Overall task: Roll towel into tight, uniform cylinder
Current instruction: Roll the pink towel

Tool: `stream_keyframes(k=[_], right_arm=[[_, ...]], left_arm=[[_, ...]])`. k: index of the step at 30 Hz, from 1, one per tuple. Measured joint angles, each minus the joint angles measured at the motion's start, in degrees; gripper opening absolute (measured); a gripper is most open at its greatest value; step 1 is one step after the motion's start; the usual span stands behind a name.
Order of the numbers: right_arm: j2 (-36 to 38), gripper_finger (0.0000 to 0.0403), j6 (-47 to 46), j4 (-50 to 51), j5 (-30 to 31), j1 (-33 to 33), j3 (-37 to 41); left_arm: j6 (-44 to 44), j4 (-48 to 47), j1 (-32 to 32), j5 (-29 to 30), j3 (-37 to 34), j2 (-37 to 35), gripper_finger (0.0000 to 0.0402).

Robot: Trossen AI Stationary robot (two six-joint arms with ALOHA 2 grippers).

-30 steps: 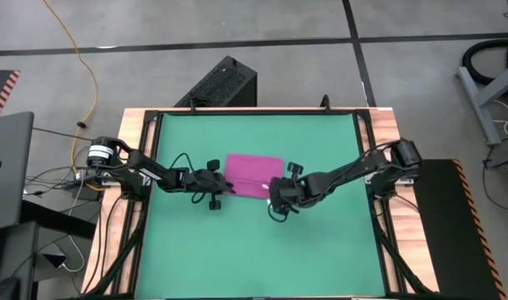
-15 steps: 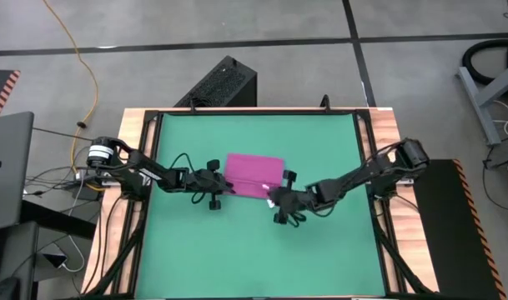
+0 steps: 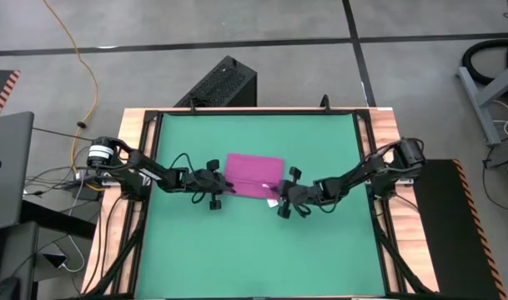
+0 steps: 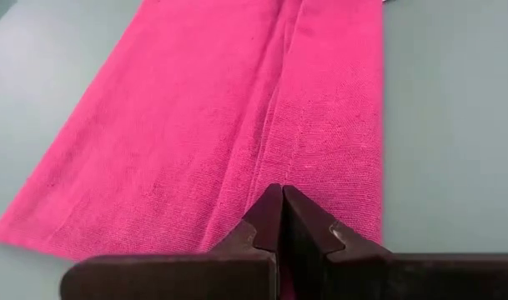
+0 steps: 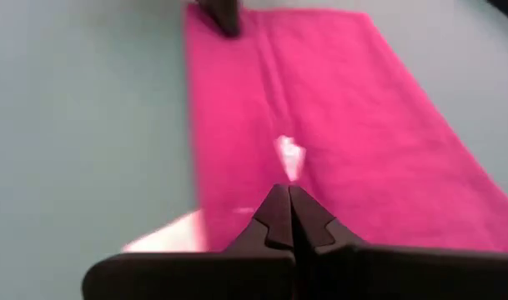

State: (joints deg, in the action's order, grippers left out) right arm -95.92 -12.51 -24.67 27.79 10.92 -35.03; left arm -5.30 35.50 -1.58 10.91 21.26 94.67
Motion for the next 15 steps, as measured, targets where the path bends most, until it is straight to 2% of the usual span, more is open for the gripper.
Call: stream_keyframes(k=[3, 7, 12, 15], right_arm=[[-1.91, 0.0001, -0.81, 1.19, -0.73, -1.42, 0.07], [-6.11, 0.0002, -2.51, -2.12, -3.86, -2.54, -0.21], [-8.41, 0.0002, -5.18, -2.12, -3.38, -2.18, -0.31], [-8.50, 0.0003, -6.55, -0.95, -3.03, -1.73, -0.34]], left_arm=[[0.16, -0.07, 0.00, -0.35, 0.00, 0.00, 0.0000], [0.39, -0.19, -0.04, -1.23, 0.00, 0.00, 0.0000], [1.22, 0.01, -0.01, -0.37, 0.00, -0.56, 0.0000], [1.27, -3.11, 0.07, 0.08, 0.00, -3.63, 0.0004]])
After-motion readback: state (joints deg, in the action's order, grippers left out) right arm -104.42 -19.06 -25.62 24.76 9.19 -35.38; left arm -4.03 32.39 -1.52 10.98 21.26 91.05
